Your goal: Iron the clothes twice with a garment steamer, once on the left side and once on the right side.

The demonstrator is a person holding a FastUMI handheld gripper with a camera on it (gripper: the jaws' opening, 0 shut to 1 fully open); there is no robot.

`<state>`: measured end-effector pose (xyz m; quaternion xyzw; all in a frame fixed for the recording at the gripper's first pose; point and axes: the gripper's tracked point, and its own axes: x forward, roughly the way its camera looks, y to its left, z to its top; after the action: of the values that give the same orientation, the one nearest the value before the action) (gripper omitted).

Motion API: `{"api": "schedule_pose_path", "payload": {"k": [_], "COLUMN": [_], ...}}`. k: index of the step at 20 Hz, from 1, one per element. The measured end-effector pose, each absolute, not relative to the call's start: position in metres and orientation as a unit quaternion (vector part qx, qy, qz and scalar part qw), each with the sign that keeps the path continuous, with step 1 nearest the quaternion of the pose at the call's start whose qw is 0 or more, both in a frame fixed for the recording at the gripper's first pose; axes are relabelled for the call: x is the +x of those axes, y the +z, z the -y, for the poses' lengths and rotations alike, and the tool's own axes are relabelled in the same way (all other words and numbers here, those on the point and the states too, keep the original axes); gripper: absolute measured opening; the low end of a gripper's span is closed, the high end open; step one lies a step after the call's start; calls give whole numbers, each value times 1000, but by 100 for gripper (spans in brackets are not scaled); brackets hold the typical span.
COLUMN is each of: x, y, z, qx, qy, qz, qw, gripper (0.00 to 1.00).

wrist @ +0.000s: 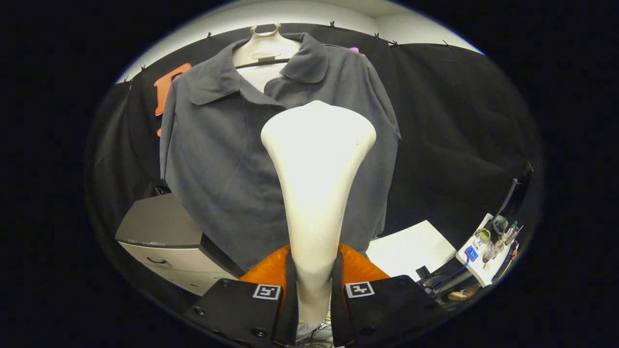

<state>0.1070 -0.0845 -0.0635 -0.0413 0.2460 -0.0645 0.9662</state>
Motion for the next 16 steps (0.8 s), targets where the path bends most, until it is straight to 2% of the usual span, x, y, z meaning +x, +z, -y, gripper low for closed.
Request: {"api": "schedule_pose_path", "payload": {"k": [9,16], "x": [159,203], "y": [13,-18], "z": [111,126], "qx": [-40,-22], "qy": [-63,-43], "qz": [-187,-219], "qw": [980,975], "gripper": [35,35]}}
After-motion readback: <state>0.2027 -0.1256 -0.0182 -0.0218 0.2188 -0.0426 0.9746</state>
